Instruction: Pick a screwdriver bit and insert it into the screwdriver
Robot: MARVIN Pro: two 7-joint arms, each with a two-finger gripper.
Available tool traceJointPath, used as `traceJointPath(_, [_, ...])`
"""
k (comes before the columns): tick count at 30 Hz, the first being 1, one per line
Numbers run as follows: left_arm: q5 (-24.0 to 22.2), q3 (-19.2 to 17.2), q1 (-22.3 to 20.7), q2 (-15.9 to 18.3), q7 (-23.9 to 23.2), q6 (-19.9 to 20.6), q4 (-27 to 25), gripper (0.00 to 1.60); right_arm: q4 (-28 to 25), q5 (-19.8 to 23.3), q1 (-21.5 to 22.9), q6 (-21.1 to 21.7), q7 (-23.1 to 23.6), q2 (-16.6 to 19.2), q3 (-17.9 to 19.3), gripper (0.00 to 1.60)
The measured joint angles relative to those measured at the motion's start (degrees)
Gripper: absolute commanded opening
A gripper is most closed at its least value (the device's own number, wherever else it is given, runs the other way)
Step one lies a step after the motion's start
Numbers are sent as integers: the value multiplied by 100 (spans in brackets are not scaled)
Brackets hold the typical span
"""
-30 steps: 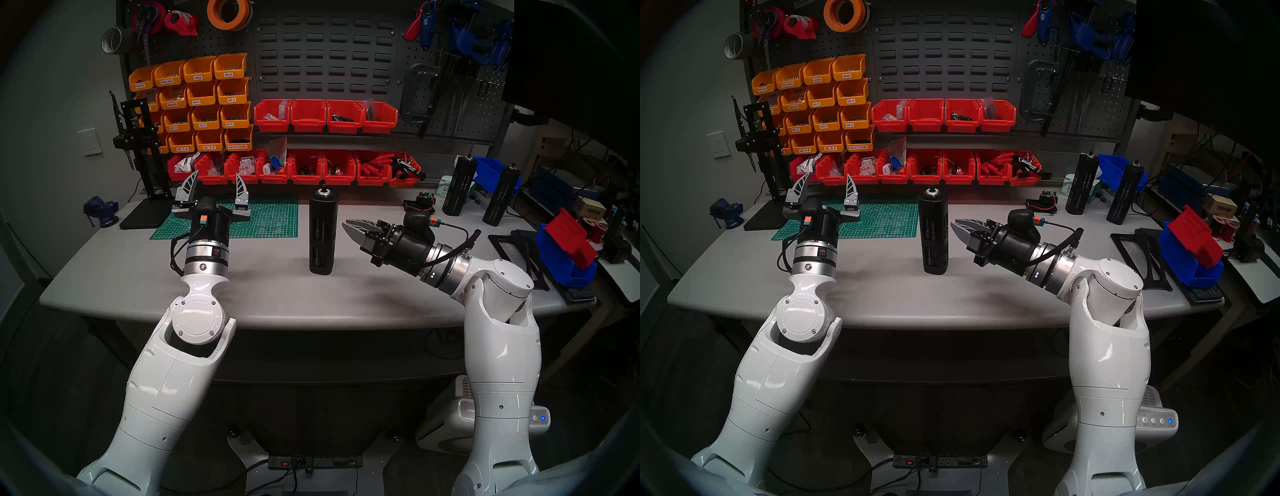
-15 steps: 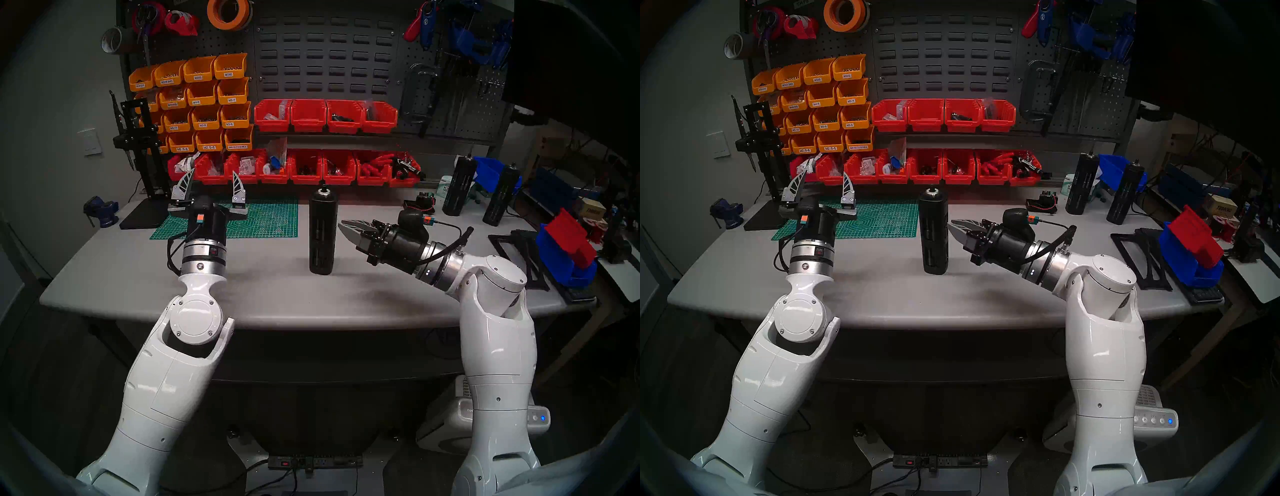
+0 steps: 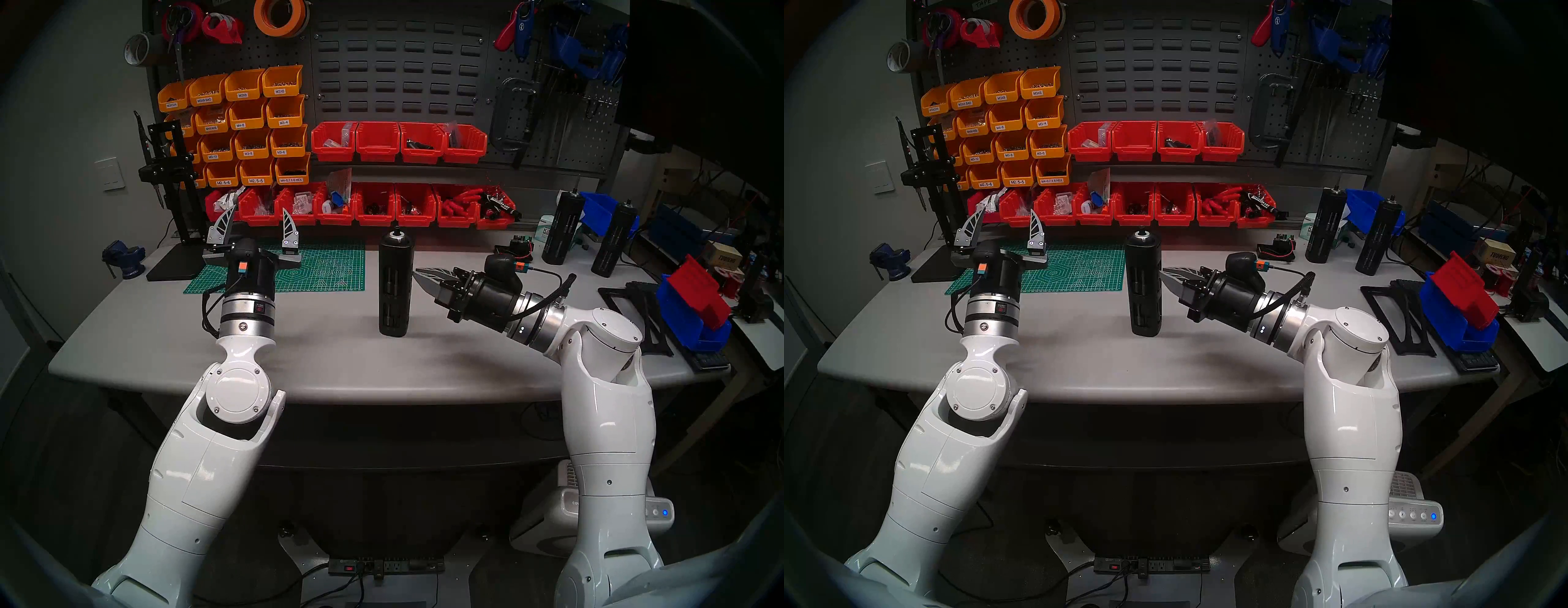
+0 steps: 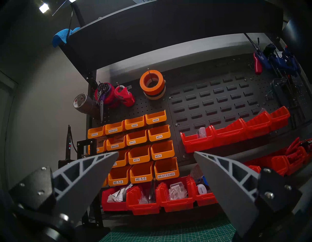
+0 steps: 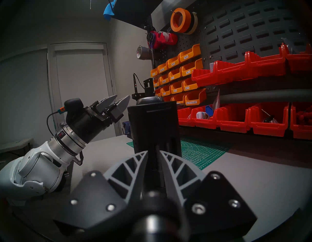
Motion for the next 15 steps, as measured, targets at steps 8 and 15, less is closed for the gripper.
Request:
traceJointPath(8, [-3, -5, 20, 14, 33, 4, -35, 160, 22, -5, 45, 46, 12, 12, -37, 65])
traceJointPath(15, [-4, -10, 39, 33, 57, 10, -59, 160, 40, -14, 73, 94, -20, 5, -35, 62])
